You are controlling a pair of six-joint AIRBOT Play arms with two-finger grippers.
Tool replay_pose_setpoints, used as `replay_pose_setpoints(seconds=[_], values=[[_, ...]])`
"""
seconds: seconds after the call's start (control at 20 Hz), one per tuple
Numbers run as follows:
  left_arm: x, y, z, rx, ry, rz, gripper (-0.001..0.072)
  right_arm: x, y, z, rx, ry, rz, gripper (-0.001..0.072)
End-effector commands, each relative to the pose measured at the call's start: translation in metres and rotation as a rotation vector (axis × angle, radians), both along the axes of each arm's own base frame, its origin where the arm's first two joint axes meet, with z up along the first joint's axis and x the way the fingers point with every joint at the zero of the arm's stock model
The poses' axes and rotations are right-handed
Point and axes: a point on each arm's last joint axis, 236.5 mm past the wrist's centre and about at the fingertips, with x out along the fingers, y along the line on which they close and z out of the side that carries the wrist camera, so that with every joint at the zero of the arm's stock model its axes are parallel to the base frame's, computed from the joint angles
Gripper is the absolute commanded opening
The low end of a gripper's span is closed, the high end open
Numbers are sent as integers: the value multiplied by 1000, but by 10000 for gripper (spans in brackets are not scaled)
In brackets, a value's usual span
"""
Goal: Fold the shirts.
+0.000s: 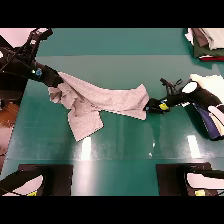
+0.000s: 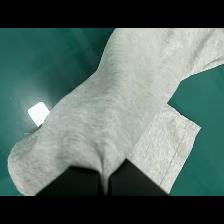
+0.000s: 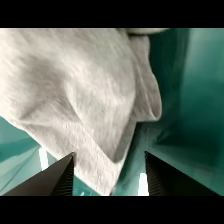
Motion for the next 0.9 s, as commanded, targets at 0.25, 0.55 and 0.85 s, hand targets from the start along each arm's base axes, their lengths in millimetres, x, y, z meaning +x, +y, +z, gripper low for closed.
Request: replay_pose_setpoints(seconds=[0.25, 0.55, 0.85], values=[[-1, 0, 0, 0, 2, 0, 22, 30, 32, 9, 9, -154, -8, 17], [-10, 1, -1, 9, 35, -10, 21, 33, 13, 53, 12, -187, 38, 14], [-16, 3, 95, -46, -191, 24, 21, 30, -41, 206, 7, -500, -34, 14]])
